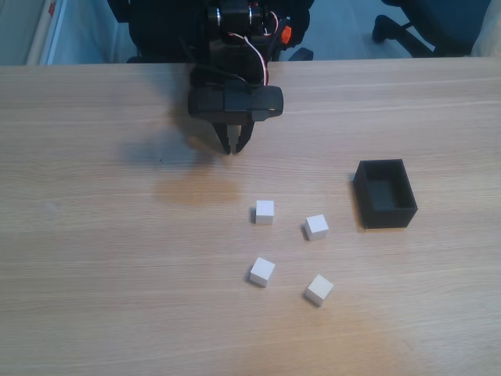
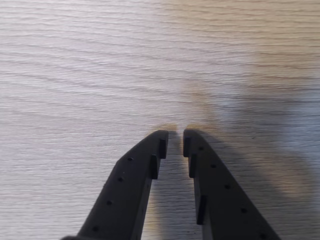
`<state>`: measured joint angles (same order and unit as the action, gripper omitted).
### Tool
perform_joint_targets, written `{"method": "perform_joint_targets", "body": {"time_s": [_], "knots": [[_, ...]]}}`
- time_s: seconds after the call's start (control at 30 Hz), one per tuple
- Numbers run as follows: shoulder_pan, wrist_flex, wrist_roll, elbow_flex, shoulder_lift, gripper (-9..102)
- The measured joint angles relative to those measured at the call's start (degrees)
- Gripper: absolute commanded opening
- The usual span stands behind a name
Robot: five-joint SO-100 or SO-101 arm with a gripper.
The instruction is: Pick blocks and place them in the box.
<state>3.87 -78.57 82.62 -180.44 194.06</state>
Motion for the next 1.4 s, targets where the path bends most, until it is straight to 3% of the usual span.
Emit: {"method": "perform_joint_targets", "body": {"time_s": [0.4,0.93,1.4], "knots": [[1.49,9.14,-1.85,6.06,-12.30,8],[6.86,23.20,-9.49,26.28,-43.15,16],[8.17,36.83,-13.45,36.56,-63.37,16]]}}
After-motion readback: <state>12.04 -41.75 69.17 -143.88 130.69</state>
